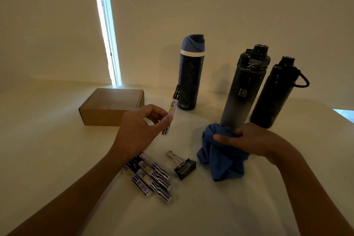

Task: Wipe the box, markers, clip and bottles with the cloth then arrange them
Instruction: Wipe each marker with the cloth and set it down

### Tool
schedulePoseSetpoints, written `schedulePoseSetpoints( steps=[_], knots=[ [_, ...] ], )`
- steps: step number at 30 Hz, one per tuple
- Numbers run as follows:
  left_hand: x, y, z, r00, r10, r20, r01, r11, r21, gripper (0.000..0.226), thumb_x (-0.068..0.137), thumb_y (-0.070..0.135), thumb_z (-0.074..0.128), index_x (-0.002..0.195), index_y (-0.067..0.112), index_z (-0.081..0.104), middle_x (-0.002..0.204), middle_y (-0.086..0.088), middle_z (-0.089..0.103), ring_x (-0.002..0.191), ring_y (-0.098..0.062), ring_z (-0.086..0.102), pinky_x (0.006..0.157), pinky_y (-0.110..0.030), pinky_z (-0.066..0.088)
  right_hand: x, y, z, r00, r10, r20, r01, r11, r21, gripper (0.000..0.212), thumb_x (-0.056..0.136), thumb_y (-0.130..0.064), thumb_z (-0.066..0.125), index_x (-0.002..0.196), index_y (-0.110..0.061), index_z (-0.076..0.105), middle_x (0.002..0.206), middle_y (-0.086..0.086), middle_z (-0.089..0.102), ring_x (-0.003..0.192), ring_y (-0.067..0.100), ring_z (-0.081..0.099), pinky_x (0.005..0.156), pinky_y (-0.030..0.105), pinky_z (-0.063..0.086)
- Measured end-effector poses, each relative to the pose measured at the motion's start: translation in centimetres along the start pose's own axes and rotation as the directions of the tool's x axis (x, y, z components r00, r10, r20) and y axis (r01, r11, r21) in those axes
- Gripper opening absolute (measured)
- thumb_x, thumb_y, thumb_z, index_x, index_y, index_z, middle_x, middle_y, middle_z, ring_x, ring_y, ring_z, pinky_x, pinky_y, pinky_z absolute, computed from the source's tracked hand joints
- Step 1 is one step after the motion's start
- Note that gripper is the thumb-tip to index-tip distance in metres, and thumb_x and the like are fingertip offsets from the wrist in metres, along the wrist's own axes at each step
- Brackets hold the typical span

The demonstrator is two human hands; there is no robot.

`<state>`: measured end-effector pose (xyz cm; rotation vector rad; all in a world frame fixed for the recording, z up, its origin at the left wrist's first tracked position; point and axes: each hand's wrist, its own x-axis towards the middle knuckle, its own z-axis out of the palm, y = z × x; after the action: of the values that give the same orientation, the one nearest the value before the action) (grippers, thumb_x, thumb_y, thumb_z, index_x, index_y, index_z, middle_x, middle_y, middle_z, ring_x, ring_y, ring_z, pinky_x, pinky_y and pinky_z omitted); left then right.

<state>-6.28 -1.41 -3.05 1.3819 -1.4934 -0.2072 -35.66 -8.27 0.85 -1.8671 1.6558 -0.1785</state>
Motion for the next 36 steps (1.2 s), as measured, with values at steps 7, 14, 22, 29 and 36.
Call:
schedulePoseSetpoints(
  steps=[7,14,22,29,36],
  knots=[
    [-0.1,0.2,0.1,1.000,-0.013,0.015,0.013,1.000,0.002,0.013,0.089,0.045,0.075,0.094,0.033,0.076,0.083,0.024,0.073,0.079,-0.001,0.070,0.068,-0.009,0.050,-0.3,-1.2,0.8,0.953,-0.230,-0.199,0.242,0.969,0.039,0.064,0.073,-0.084,0.056,0.081,-0.023,0.073,0.085,-0.005,0.070,0.080,0.013,0.067,0.082,0.037,0.059],
    [0.0,0.6,-0.1,0.998,-0.030,0.046,0.032,0.999,-0.044,0.008,0.091,0.041,0.075,0.094,0.034,0.074,0.085,0.024,0.073,0.078,-0.001,0.069,0.066,-0.017,0.055,-1.3,-3.5,2.2,0.372,-0.490,-0.788,0.680,0.722,-0.127,0.030,0.089,-0.043,0.072,0.100,-0.016,0.064,0.111,-0.029,0.049,0.094,0.005,0.056,0.087,0.021,0.048],
    [-0.1,1.0,0.0,0.992,-0.036,0.124,0.056,0.985,-0.161,0.018,0.094,0.047,0.066,0.098,0.031,0.074,0.088,0.010,0.075,0.066,-0.011,0.066,0.062,-0.027,0.057,-1.3,-5.2,7.4,0.748,-0.392,-0.535,0.625,0.686,0.372,0.036,0.100,-0.048,0.053,0.125,-0.023,0.059,0.114,-0.011,0.068,0.103,0.005,0.065,0.090,0.027,0.054],
    [-0.1,0.8,-0.1,0.966,-0.023,0.256,0.069,0.982,-0.176,0.015,0.101,0.040,0.060,0.104,0.028,0.069,0.091,0.006,0.071,0.076,-0.018,0.067,0.069,-0.037,0.060,-1.1,-6.0,6.8,0.826,-0.219,-0.520,0.525,0.634,0.568,0.036,0.096,-0.058,0.045,0.118,-0.031,0.056,0.109,-0.007,0.064,0.092,0.005,0.061,0.077,0.021,0.048],
    [-0.1,-0.1,0.2,0.963,0.095,0.252,-0.104,0.994,0.023,0.010,0.103,0.035,0.060,0.106,0.030,0.067,0.091,0.019,0.064,0.086,-0.009,0.063,0.070,-0.017,0.051,-1.1,-4.8,6.9,0.856,-0.348,-0.383,0.518,0.574,0.635,0.033,0.098,-0.054,0.045,0.112,-0.032,0.064,0.104,-0.004,0.068,0.100,0.002,0.065,0.082,0.029,0.055]
  ],
)
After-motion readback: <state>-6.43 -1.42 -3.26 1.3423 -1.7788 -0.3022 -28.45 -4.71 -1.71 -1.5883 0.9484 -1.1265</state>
